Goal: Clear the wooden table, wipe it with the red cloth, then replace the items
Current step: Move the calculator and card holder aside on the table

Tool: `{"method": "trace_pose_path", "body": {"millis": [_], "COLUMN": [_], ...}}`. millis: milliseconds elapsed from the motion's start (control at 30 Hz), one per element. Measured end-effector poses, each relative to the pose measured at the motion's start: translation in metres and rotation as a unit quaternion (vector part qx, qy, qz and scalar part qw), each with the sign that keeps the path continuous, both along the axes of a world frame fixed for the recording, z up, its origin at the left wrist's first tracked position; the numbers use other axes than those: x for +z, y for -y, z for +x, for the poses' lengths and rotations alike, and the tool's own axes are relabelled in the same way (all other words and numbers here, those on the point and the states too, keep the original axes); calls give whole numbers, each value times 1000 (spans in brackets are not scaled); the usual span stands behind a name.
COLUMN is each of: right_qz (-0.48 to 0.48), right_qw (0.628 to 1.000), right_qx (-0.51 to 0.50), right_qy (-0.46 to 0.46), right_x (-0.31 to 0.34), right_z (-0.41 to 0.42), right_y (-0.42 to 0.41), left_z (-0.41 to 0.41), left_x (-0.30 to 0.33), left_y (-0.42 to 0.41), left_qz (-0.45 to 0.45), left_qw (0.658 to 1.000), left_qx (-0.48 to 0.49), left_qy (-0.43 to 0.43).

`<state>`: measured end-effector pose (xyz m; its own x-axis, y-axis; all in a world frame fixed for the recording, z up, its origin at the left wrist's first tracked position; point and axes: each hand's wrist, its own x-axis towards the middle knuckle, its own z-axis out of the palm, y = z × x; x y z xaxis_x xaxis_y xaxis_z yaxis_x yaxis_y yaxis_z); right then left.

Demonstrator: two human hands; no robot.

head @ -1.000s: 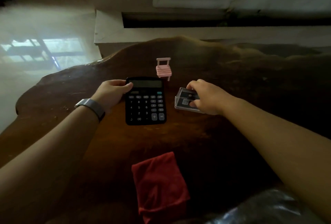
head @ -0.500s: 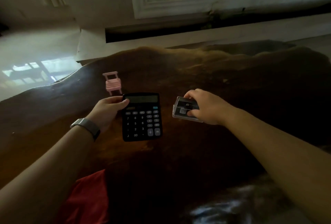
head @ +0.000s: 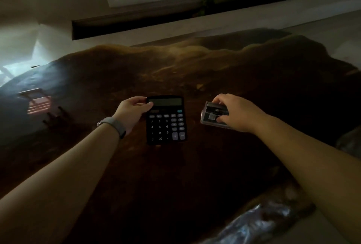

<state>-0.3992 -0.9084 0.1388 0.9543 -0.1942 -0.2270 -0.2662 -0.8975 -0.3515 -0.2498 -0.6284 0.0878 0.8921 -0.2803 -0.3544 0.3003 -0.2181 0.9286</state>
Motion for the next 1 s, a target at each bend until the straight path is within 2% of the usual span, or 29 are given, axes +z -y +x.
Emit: {"method": "trace_pose_path", "body": {"millis": [200, 400, 800, 1000], "right_qz": [-24, -41, -44, -39], "right_qw": [998, 996, 995, 996], "right_qx": [-49, -67, -69, -52], "right_qy": [-22, -35, -58, -68], "right_x": [-49, -85, -130, -119], "right_z": [21, 45, 65, 64], "right_y": [52, 80, 77, 72], "left_z": [37, 68, 89, 76], "left_x": [-40, -79, -127, -116], "left_y": [80, 118, 116, 106], "left_qz": [28, 43, 112, 171], "left_qw": [999, 998, 992, 980], "left_qx": [-20, -43, -59, -71], "left_qy": [-16, -23, 27, 78]}}
